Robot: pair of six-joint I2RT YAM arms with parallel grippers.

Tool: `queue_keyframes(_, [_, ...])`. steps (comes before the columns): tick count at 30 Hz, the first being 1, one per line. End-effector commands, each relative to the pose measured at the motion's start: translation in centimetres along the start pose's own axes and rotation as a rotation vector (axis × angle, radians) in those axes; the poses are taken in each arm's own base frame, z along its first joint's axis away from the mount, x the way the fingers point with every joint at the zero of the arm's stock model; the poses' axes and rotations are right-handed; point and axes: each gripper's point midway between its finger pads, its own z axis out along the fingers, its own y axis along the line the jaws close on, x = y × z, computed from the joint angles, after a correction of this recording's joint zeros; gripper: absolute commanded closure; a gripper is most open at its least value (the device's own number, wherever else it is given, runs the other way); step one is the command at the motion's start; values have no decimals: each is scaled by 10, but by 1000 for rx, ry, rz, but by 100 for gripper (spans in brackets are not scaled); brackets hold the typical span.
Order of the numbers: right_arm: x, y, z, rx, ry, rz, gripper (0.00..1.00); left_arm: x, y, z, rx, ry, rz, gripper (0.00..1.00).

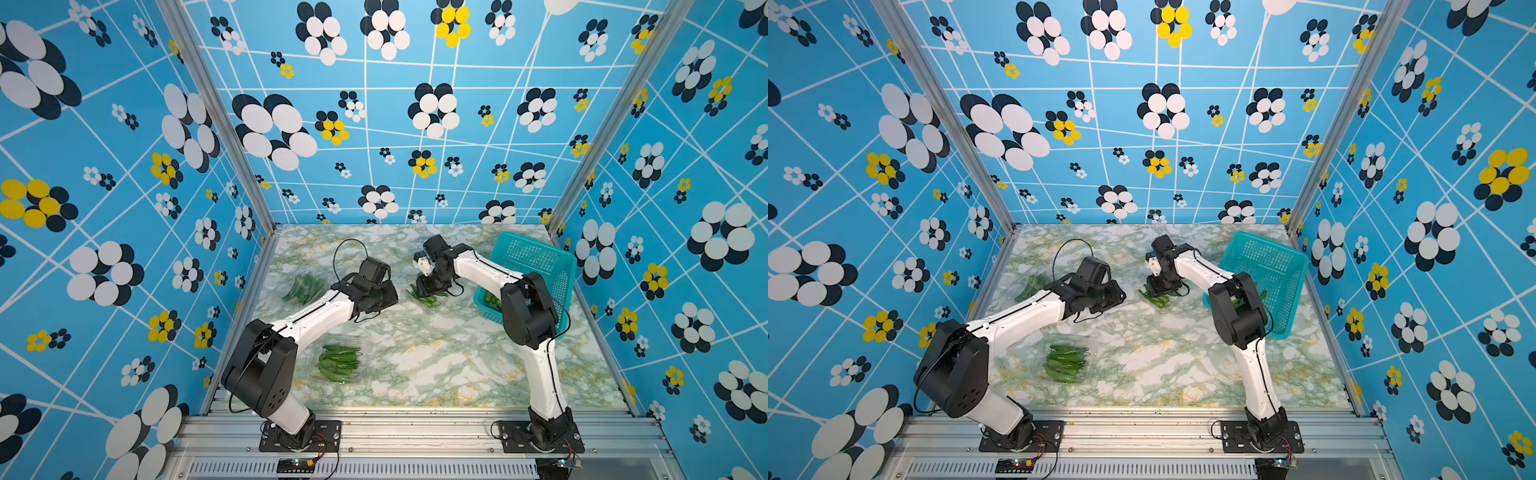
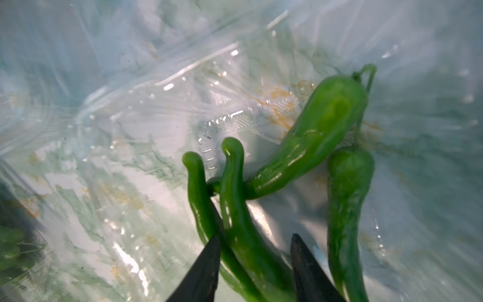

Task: Take small green peppers out of containers
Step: Pick up the green pepper from the packing box, then place the green pepper in the basket.

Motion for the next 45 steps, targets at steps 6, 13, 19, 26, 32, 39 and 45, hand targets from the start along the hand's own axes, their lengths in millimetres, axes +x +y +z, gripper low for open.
queue_keyframes(6, [6, -1, 8, 8, 44, -4, 63, -1, 1, -1, 15, -10, -15, 62])
queue_keyframes(13, [7, 1, 2, 2, 43, -1, 92, -1, 1, 0, 15, -9, -15, 62])
queue_keyframes(19, [11, 14, -19, -42, 34, -27, 94, -2, 0, 3, 14, -8, -15, 62])
queue_keyframes(26, [5, 26, -98, -71, -109, -45, 94, -7, -11, 8, 30, -5, -7, 62])
queue_keyframes(32, [3, 0, -154, 14, -243, 12, 94, -14, -36, 9, 60, -7, 20, 62])
queue_keyframes(39, [14, -70, -215, 181, -487, 222, 94, -20, -89, 16, 128, 7, 88, 62])
queue_keyframes(45, [38, -121, -261, 280, -647, 410, 92, -13, -144, 28, 194, 52, 156, 62])
